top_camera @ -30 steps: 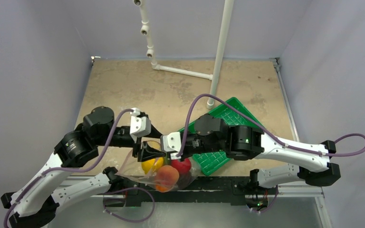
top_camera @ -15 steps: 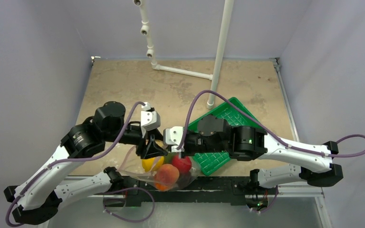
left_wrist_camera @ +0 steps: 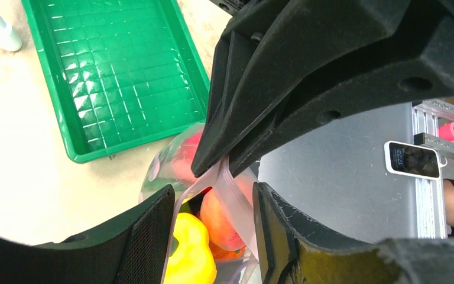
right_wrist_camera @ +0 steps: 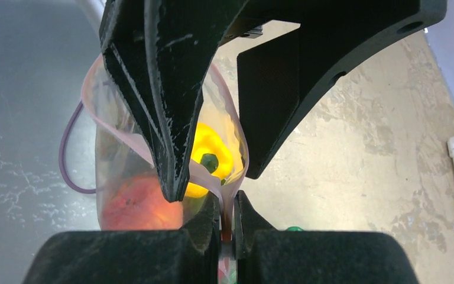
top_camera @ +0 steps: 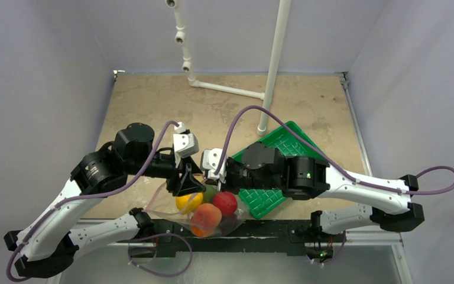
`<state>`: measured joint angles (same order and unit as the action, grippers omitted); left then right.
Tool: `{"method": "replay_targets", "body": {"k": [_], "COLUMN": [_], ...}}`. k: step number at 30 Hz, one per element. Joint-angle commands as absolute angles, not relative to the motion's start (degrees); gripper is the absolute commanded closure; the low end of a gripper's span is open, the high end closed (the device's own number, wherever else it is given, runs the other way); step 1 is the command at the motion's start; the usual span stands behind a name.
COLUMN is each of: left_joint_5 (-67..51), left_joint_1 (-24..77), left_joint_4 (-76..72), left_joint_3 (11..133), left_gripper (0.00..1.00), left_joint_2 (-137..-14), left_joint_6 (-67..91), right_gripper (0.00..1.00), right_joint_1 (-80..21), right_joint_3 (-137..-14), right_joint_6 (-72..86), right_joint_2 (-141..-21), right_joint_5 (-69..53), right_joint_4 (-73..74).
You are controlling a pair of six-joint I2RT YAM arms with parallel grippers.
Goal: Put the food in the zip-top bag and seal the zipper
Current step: Adjust the zipper food storage bag at the center of the board.
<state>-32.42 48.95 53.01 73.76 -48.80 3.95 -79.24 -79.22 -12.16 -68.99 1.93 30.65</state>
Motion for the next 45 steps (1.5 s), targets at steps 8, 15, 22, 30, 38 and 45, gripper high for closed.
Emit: {"method": "replay_targets", "body": {"k": [8, 15, 22, 30, 38, 45], "left_joint_5": [-34.78, -32.84, -30.40, -28.44, -27.61, -27.37], "left_joint_1": [49.15, 49.16, 49.20, 49.13, 49.13, 49.13], "left_joint_4": [53.74, 55.37, 56.78, 57.73, 58.71, 59.41], "left_joint_3": [79.30, 79.37, 76.10, 76.12, 78.47, 80.77], "left_gripper": [0.50, 0.49, 0.50, 0.53, 0.56, 0.56], "left_joint_2": [-49.46, -49.22, -48.91, -48.69, -49.49, -50.23], "left_joint_6": [6.71, 6.47, 6.51, 6.84, 6.35, 5.82], "right_gripper": [1.00, 1.00, 1.00, 1.00, 1.00, 1.00], "right_joint_1": [-79.54, -79.56, -79.54, -79.54, -79.54, -79.54], "right_joint_3": [-86.07, -86.83, -88.76, -92.28, -92.89, -90.76], "right_joint_6": [-4.31, -1.96, 1.61, 3.16, 4.64, 5.23], "right_joint_2": [-70.80, -72.09, -72.62, -72.40, -71.67, -71.08], "right_joint_5": [3.44, 4.42, 5.48, 9.80, 9.51, 9.48], "right_joint_4": [29.26, 30.45, 31.79, 33.00, 35.25, 34.61]}}
